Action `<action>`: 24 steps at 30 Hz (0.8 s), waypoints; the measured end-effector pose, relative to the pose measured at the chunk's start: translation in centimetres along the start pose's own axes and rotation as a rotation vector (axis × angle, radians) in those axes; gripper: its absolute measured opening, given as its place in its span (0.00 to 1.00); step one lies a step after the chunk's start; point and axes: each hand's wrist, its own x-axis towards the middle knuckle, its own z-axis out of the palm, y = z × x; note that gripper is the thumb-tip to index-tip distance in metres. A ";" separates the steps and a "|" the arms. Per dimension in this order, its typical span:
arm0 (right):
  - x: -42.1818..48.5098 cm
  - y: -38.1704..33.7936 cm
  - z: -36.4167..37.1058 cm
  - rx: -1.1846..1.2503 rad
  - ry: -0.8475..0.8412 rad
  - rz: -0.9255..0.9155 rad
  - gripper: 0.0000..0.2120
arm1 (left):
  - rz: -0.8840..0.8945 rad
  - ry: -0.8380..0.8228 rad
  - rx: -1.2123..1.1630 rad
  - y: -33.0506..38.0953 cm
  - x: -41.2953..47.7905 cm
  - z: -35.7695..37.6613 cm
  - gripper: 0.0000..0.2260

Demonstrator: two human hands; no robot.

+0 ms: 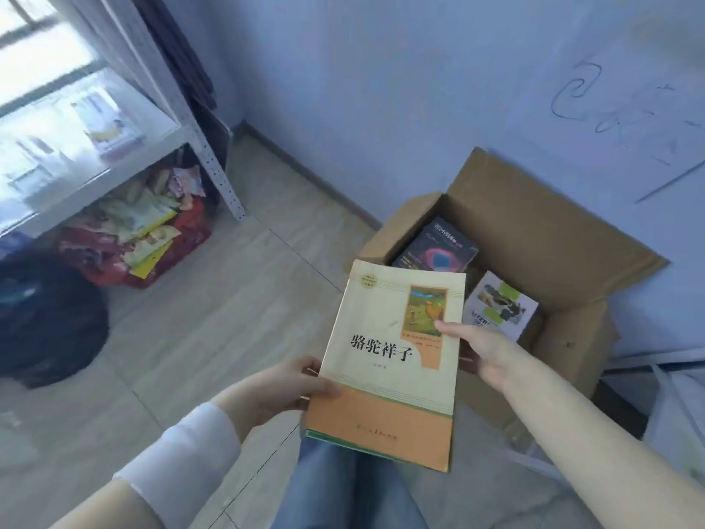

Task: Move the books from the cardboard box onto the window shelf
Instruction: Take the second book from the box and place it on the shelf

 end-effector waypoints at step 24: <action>-31.1 -10.9 80.6 -0.629 -0.731 -0.671 0.06 | 0.511 0.830 -0.690 -32.1 -45.0 -51.1 0.24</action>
